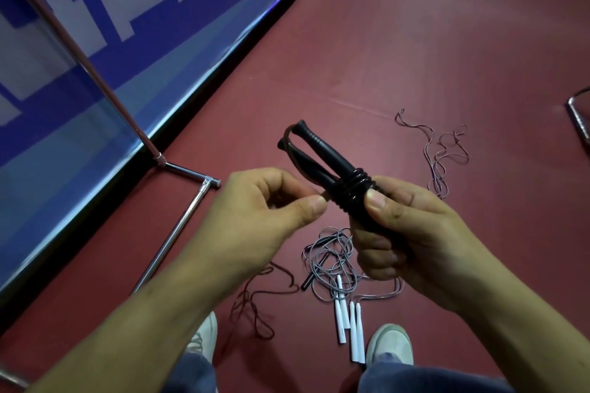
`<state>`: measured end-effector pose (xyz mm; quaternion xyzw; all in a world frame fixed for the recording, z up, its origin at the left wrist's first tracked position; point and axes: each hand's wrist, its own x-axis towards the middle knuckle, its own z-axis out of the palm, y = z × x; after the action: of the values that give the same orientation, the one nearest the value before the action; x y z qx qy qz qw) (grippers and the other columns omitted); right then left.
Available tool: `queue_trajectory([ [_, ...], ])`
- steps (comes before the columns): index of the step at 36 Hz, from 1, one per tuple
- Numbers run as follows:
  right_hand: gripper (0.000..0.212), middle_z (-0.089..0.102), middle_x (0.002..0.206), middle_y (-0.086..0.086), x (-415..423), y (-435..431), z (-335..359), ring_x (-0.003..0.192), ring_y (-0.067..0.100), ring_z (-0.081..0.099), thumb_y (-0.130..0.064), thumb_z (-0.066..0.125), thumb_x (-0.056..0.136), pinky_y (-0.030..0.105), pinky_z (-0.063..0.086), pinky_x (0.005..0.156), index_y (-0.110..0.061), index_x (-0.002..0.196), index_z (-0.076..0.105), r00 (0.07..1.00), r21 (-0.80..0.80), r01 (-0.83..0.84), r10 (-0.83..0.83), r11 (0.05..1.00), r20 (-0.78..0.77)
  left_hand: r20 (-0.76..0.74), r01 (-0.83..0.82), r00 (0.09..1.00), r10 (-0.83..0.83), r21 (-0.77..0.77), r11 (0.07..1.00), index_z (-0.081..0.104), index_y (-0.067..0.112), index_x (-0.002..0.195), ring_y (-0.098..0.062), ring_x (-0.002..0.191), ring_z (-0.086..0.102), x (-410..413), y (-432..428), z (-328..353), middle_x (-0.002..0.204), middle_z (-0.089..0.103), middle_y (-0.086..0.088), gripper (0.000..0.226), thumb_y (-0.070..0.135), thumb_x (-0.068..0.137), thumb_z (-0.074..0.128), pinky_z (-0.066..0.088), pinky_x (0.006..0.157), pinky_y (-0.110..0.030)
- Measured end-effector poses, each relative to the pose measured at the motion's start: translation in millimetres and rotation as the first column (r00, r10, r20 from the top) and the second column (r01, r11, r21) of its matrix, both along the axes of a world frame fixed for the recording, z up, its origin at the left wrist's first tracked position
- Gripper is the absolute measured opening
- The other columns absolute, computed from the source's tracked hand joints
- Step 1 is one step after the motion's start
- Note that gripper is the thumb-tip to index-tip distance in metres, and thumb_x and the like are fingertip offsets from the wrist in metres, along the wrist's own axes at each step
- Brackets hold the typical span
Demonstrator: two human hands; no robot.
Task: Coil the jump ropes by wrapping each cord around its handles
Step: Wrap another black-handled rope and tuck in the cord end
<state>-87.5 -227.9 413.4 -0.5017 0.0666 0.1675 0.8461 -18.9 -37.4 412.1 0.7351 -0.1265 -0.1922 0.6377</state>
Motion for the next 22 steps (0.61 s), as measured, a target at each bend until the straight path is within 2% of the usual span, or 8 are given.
queue_trajectory([
  [2,0.034,0.030,0.059,0.004,0,2,1,0.046,0.009,0.026,-0.021,0.055,0.090,0.019,0.030,0.044,0.007,0.108,0.047,1.000,0.020,0.015,-0.015,1.000,0.015,-0.126,-0.004,0.992,-0.010,-0.106,0.994,0.070,0.014,0.065,-0.013,0.047,0.049,-5,-4,-1,0.057,0.062,-0.005,0.021,0.005,0.082,0.077,0.040,0.044,-0.020],
  [5,0.031,0.030,0.059,0.004,-2,4,2,0.044,0.008,0.027,-0.022,0.055,0.091,0.019,0.030,0.045,0.006,0.106,0.052,0.999,0.037,0.035,-0.035,0.999,0.019,-0.235,-0.004,0.971,-0.046,-0.208,0.978,0.069,0.013,0.060,-0.014,0.045,0.045,-5,-7,-3,0.059,0.061,-0.011,0.016,0.011,0.075,0.077,0.037,0.042,-0.021],
  [9,0.030,0.031,0.059,0.006,-1,10,-4,0.044,0.009,0.027,-0.021,0.055,0.092,0.019,0.032,0.045,0.006,0.104,0.052,0.997,0.008,0.069,-0.069,0.998,0.032,-0.254,0.091,0.956,-0.147,-0.220,0.971,0.068,0.013,0.061,-0.013,0.043,0.041,-13,-11,-8,0.058,0.057,-0.014,0.022,0.003,0.073,0.084,0.034,0.043,-0.021],
  [12,0.026,0.033,0.059,0.006,3,13,-6,0.043,0.009,0.028,-0.021,0.055,0.092,0.019,0.032,0.045,0.000,0.106,0.049,0.995,0.023,0.088,-0.089,0.996,0.035,-0.173,0.095,0.977,-0.125,-0.168,0.981,0.067,0.017,0.063,-0.012,0.044,0.039,-16,-16,-9,0.059,0.056,-0.013,0.016,0.012,0.072,0.079,0.031,0.046,-0.021],
  [14,0.025,0.033,0.060,0.005,6,13,-4,0.043,0.009,0.028,-0.020,0.053,0.093,0.019,0.031,0.044,-0.004,0.111,0.049,0.995,0.058,0.092,-0.094,0.994,0.041,-0.105,0.059,0.992,-0.074,-0.142,0.988,0.066,0.016,0.066,-0.007,0.045,0.042,-10,-16,-9,0.057,0.058,-0.004,0.023,0.005,0.080,0.081,0.035,0.046,-0.018],
  [18,0.028,0.032,0.059,0.004,11,12,2,0.045,0.008,0.025,-0.021,0.052,0.093,0.019,0.027,0.044,0.001,0.109,0.046,0.993,0.052,0.107,-0.110,0.993,0.048,0.083,-0.024,0.996,0.037,-0.150,0.988,0.068,0.013,0.076,-0.007,0.055,0.050,4,-6,2,0.059,0.059,0.008,0.011,0.013,0.081,0.078,0.042,0.054,-0.018],
  [20,0.026,0.032,0.058,0.003,11,12,2,0.045,0.008,0.025,-0.022,0.054,0.092,0.019,0.028,0.044,-0.003,0.107,0.047,0.993,0.020,0.109,-0.110,0.994,0.042,0.175,-0.024,0.983,0.056,-0.180,0.983,0.071,0.016,0.084,-0.016,0.060,0.055,3,-3,5,0.066,0.064,-0.002,0.007,0.019,0.078,0.074,0.047,0.056,-0.026],
  [22,0.022,0.032,0.058,0.003,9,12,3,0.045,0.008,0.025,-0.024,0.054,0.092,0.019,0.027,0.045,-0.007,0.104,0.049,0.994,-0.016,0.097,-0.096,0.995,0.047,0.256,-0.009,0.965,0.051,-0.164,0.986,0.074,0.019,0.091,-0.035,0.066,0.059,-2,-4,7,0.077,0.066,-0.018,0.015,0.018,0.077,0.080,0.050,0.058,-0.040],
])
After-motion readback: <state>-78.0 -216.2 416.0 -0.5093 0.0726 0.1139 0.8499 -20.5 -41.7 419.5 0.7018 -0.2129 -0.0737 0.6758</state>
